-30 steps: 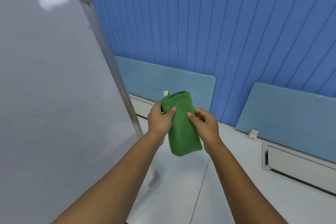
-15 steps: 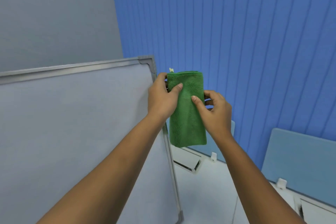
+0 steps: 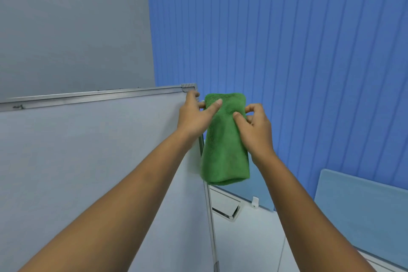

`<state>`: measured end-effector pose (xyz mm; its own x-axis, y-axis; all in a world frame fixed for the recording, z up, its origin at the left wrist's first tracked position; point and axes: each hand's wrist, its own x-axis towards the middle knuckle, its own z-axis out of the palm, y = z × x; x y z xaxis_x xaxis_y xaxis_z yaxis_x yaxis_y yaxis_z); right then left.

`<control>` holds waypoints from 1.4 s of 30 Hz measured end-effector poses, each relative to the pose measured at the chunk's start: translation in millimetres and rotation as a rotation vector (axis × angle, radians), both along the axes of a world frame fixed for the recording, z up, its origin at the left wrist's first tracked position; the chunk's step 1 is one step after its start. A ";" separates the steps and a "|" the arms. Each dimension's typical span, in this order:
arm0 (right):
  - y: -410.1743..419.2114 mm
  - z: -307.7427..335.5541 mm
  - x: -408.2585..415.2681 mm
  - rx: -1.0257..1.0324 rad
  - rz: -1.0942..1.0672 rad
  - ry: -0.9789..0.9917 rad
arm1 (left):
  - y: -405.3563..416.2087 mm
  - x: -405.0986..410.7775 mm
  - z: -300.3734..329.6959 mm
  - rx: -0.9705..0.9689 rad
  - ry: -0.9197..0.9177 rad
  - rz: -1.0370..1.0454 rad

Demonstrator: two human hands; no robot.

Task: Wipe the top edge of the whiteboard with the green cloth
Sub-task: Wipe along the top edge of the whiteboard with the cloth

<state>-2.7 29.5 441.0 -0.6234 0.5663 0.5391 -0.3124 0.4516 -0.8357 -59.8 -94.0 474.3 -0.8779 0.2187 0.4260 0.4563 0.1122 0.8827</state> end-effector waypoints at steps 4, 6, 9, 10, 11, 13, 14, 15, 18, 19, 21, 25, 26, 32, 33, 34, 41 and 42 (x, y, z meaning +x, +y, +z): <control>2.1 17.3 -4.4 -0.442 0.222 0.030 | -12.9 26.2 2.9 -0.035 -0.179 -0.381; 2.0 21.4 -8.9 -0.512 0.286 0.066 | -21.6 34.3 1.4 -0.060 -0.197 -0.520; 0.6 24.0 -14.3 -0.545 0.290 0.113 | -30.7 38.2 -6.3 -0.110 -0.074 -0.485; -0.1 24.7 -16.1 -0.557 0.284 0.132 | -32.8 38.1 -7.8 -0.131 -0.023 -0.420; -1.1 25.4 -19.7 -0.580 0.289 0.161 | -35.3 36.2 -8.7 -0.154 0.035 -0.347; -2.1 28.6 -24.5 -0.604 0.288 0.216 | -39.7 29.8 -8.4 -0.176 0.162 -0.214; -2.2 30.6 -26.3 -0.612 0.286 0.234 | -42.1 26.8 -6.2 -0.168 0.220 -0.140; -3.0 33.7 -29.9 -0.620 0.293 0.250 | -45.5 22.5 -1.5 -0.150 0.270 -0.063; -5.2 41.6 -37.8 -0.607 0.293 0.278 | -51.9 13.4 15.9 -0.106 0.377 0.048; -7.5 46.6 -42.8 -0.603 0.304 0.290 | -54.2 10.3 23.8 -0.116 0.414 0.087; -13.0 58.3 -54.1 -0.581 0.310 0.308 | -58.3 3.7 39.8 -0.161 0.500 0.197; -27.1 86.1 -79.1 -0.486 0.293 0.304 | -68.3 -14.6 72.3 -0.252 0.658 0.436; -31.0 92.2 -87.5 -0.462 0.288 0.299 | -70.1 -19.6 79.7 -0.282 0.671 0.484; -54.5 91.7 -124.9 -0.056 0.196 0.120 | -78.0 -44.8 94.3 -0.577 0.605 0.650; -58.7 83.5 -128.5 0.060 0.200 0.143 | -79.3 -44.6 92.1 -0.621 0.606 0.681; -63.5 74.4 -131.9 0.188 0.193 0.183 | -81.0 -43.2 88.6 -0.660 0.627 0.732; -73.1 49.2 -135.9 0.795 0.031 0.363 | -117.5 -31.0 22.3 -0.878 1.145 0.949; -73.4 51.3 -135.1 0.837 0.061 0.388 | -124.5 -29.0 11.9 -0.923 1.169 0.956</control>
